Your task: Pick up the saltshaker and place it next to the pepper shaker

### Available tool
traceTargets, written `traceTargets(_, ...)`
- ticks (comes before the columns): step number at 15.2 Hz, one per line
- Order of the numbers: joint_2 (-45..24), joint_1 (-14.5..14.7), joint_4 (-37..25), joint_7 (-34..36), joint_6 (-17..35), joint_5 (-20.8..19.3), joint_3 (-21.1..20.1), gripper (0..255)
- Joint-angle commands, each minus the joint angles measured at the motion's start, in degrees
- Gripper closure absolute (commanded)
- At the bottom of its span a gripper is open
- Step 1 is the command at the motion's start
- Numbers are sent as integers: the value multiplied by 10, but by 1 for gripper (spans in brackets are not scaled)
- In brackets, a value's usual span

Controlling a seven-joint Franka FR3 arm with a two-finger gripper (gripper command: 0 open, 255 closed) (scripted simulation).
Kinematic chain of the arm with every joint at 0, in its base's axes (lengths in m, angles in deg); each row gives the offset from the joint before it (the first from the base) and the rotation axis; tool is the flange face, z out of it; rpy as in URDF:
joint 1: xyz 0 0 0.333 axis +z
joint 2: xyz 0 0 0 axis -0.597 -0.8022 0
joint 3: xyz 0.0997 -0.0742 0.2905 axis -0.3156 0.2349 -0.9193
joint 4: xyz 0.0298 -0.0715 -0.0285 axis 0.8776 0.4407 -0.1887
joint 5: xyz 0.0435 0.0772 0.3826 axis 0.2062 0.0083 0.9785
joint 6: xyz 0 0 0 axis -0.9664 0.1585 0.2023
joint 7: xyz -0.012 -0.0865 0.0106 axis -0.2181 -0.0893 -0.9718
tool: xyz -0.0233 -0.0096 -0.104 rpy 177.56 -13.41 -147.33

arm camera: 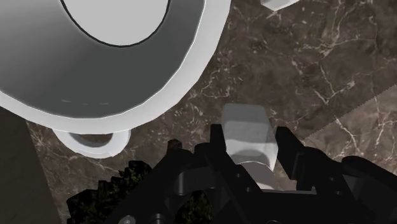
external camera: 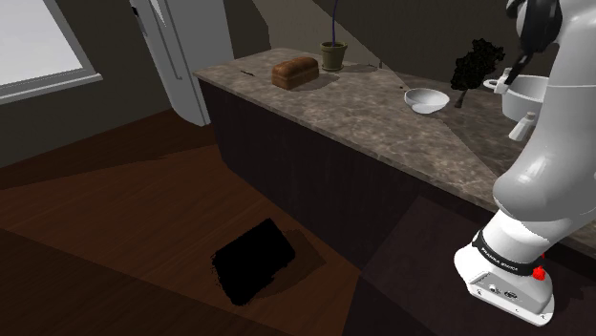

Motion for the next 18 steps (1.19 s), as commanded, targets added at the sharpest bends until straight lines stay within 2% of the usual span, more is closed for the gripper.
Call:
traceTargets(1,-5,-1,11,-4,14,5,-3,255)
traceTargets(18,-50,-14,86,-42,120,56,-31,255)
